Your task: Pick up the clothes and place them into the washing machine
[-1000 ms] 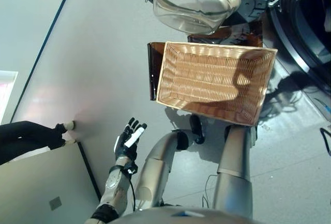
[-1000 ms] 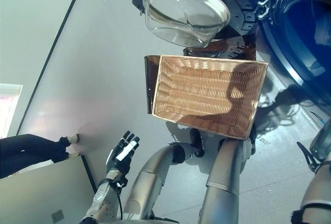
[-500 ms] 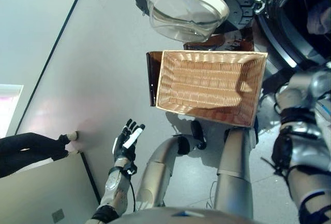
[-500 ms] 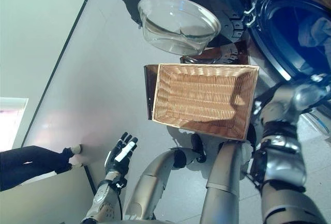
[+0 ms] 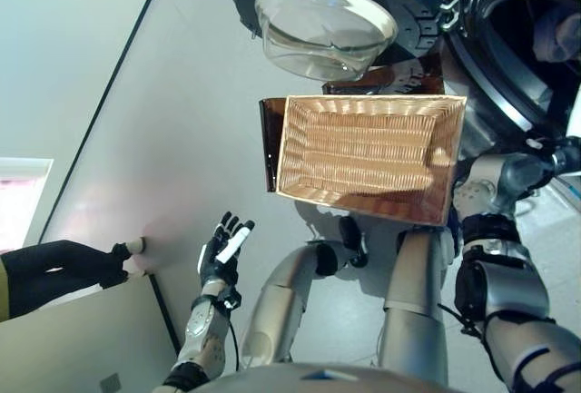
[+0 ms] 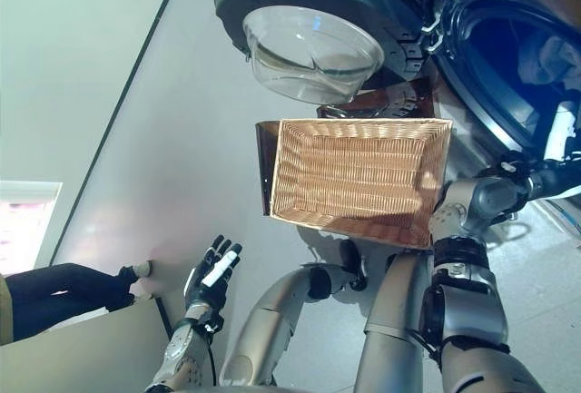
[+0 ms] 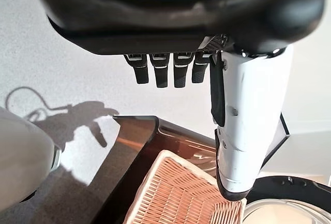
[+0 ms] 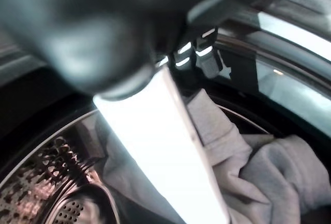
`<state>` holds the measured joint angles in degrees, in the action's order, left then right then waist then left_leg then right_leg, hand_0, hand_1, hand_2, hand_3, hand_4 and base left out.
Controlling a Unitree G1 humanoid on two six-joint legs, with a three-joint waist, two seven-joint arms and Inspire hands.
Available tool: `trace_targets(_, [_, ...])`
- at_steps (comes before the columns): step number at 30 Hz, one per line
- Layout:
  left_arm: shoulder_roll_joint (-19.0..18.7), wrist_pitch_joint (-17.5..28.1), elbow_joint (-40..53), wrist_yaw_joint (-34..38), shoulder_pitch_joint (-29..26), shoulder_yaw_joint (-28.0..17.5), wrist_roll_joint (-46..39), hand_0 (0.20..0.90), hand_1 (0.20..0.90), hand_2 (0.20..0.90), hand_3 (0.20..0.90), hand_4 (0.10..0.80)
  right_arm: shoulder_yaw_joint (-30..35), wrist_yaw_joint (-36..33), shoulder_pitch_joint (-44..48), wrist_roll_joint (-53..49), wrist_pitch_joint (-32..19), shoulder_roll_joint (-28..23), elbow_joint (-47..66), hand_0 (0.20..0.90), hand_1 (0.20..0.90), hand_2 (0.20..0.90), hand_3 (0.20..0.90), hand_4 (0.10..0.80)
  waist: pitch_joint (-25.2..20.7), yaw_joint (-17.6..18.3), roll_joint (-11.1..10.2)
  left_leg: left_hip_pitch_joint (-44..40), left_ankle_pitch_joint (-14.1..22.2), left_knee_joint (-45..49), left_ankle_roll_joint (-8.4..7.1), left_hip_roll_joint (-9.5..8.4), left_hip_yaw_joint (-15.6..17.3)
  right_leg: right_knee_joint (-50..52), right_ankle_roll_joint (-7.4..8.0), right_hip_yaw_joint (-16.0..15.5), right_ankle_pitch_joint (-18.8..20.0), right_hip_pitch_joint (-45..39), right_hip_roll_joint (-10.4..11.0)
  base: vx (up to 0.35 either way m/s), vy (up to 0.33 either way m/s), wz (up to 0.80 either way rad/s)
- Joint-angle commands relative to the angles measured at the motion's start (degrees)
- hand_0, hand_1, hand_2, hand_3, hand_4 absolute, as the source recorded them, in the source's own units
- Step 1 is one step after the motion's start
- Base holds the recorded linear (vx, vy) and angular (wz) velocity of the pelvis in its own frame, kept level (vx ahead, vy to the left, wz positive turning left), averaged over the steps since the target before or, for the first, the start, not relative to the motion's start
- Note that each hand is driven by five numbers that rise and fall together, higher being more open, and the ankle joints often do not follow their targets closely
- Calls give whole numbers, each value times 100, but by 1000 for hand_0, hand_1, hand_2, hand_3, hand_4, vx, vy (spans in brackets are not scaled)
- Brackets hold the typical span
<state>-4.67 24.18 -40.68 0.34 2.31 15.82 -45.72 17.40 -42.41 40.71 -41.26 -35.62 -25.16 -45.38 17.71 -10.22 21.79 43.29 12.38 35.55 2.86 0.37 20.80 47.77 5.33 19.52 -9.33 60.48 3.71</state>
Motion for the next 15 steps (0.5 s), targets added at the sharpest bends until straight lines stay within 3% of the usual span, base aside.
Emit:
trace_targets(1, [-422, 470, -216, 219, 73, -602, -141, 900, 900, 900, 900, 800, -406, 116, -534, 113, -87, 286, 473, 900, 900, 900, 900, 800, -283, -28, -89, 254, -602, -620, -161, -39, 60, 138, -630, -301, -253, -274, -260, 0, 0, 0])
trace_targets(15, [-343, 463, -566, 260, 62, -664, -144, 900, 900, 900, 900, 800, -1408, 776, -1872, 178, 102, 1354, 1298, 900, 900, 900, 900, 800, -217, 151, -266, -28, -538, -609, -107, 14, 115, -17, -585, -321, -169, -617, -299, -10, 10, -7])
